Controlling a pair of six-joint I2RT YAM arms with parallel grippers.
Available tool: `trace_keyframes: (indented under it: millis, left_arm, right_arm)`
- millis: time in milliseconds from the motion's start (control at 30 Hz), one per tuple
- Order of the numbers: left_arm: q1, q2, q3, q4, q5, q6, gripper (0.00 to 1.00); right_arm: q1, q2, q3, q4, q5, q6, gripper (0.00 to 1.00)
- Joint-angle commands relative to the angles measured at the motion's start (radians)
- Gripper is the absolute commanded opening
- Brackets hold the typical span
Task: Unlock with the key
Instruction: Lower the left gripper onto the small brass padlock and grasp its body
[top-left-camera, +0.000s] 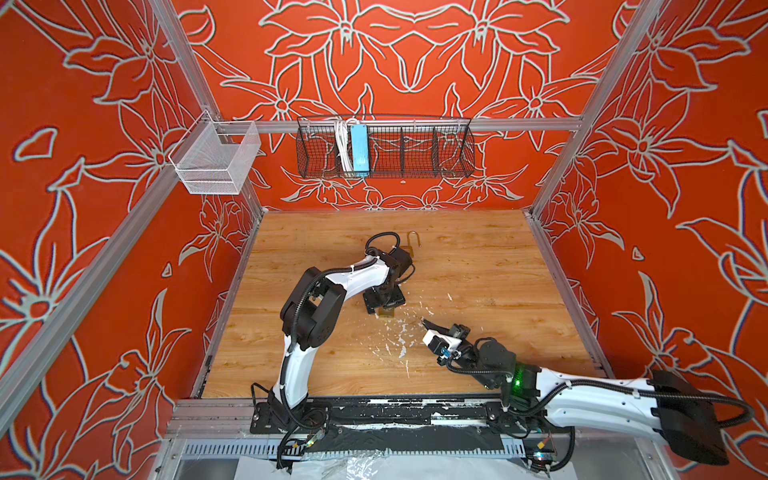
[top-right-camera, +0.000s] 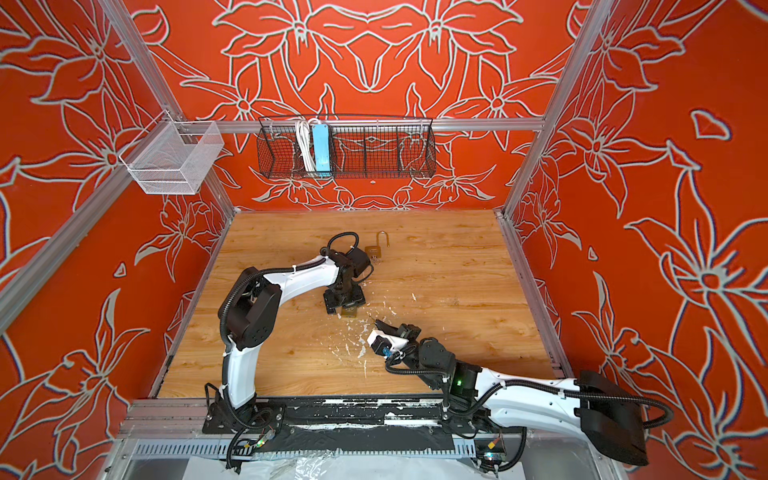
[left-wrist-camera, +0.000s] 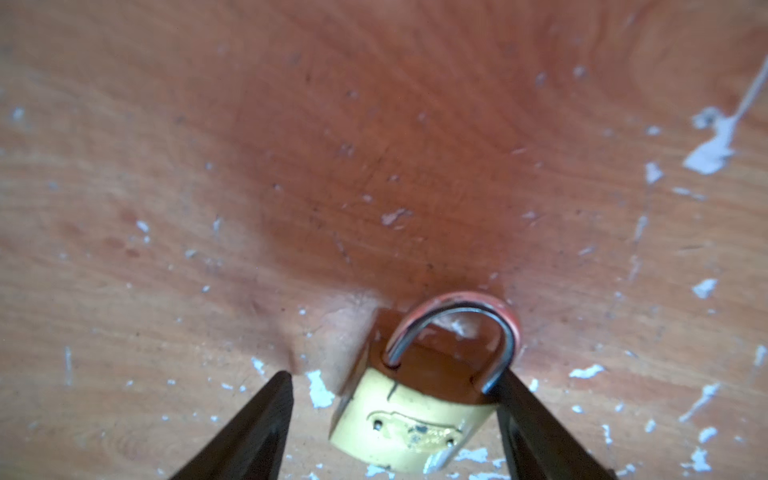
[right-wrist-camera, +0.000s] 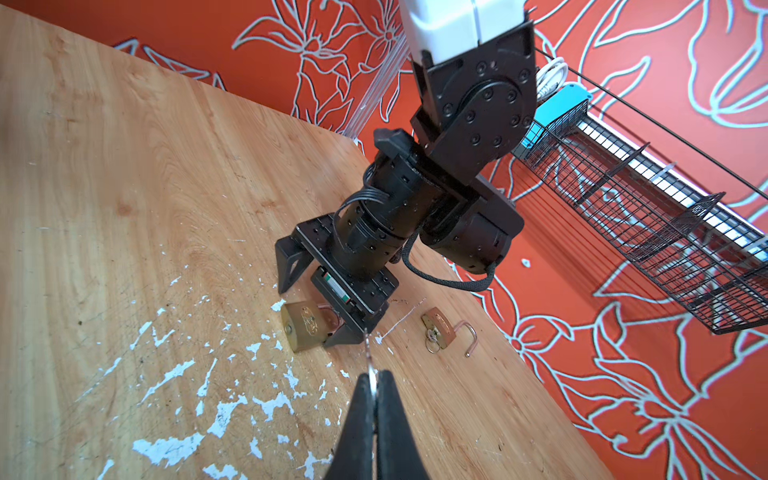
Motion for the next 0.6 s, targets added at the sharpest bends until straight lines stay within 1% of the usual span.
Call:
trace_keyframes:
  millis: [0,67,167,367,567]
  left_arm:
    - [-0.005,0.028,0.01,-0.093,-0.044,-0.047,0.73]
    - [-0.007,0.046,0.023,-0.097,-0.042,-0.041,0.69]
    - [-0.006,0.067,0.043,-0.1,-0.059,-0.023,0.66]
    - [-0.018,0.08,0.06,-0.1,-0.069,0.05,0.68]
    - [-0.046,0.05,0.021,-0.088,-0.047,0.12,0.68]
  right_arm:
    - [0.017,0.012,-0.011,0.066,0.036,-0.029,0.0]
    - [0.024,0.001,-0.009,0.055,0.04,-0.032,0.0]
    - [0.024,-0.026,-0.012,0.035,0.038,-0.027,0.0]
    - [0.024,-0.092,-0.024,0.008,0.035,-0.012,0.0]
    - [0.024,-0.073,-0.021,0.013,0.034,-0.009,0.0]
